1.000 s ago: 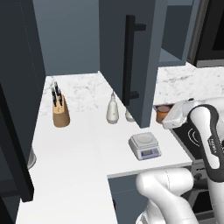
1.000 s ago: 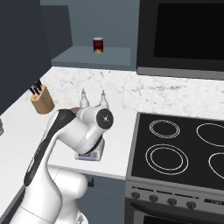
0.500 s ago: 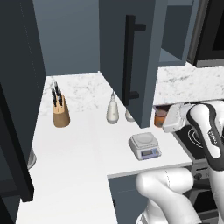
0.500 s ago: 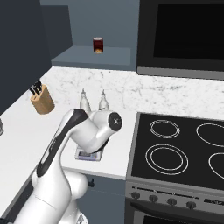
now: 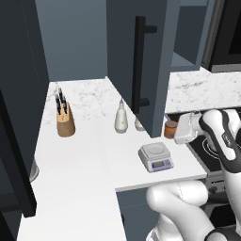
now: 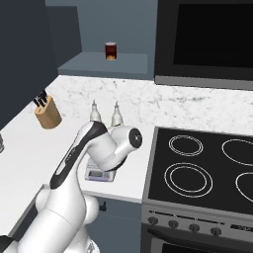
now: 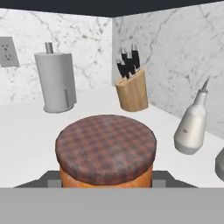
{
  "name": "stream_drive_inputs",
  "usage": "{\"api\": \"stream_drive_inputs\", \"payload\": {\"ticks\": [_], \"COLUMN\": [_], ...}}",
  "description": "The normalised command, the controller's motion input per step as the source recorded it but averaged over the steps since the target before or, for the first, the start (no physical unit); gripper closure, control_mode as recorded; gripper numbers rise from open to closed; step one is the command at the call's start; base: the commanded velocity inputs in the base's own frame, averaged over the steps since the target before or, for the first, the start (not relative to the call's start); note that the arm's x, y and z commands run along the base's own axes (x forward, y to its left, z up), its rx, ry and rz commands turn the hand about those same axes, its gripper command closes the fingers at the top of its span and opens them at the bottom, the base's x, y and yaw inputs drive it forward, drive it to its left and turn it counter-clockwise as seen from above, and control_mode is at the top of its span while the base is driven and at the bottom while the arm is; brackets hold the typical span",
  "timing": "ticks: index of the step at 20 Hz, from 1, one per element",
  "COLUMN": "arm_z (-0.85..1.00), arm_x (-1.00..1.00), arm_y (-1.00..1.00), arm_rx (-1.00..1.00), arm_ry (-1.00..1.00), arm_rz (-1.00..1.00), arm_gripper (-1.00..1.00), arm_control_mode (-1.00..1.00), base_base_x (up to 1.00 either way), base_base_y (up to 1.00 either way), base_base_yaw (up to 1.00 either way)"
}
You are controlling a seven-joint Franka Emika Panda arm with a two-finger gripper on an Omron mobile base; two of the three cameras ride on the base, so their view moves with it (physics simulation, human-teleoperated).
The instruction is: Pick the jam and place it on the digital scale for weighing, and close the cabinet.
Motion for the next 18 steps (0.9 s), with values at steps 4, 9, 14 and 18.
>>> {"api": "stream_drive_inputs", "payload": {"ticks": [4,9,14,18], "arm_z": [-0.09,-0.11,-0.33,-0.25], "arm_x": [0.15,0.07,0.0,0.01], "arm_y": [0.0,0.0,0.0,0.0], "arm_rx": [0.0,0.0,0.0,0.0], "arm_ry": [0.0,0.0,0.0,0.0], "arm_rz": [0.0,0.0,0.0,0.0], "arm_gripper": [1.0,1.0,1.0,1.0], "arm_control_mode": [-1.0,-1.0,-1.0,-1.0], "base_base_x": [0.0,0.0,0.0,0.0], "base_base_y": [0.0,0.0,0.0,0.0], "base_base_yaw": [0.0,0.0,0.0,0.0]}}
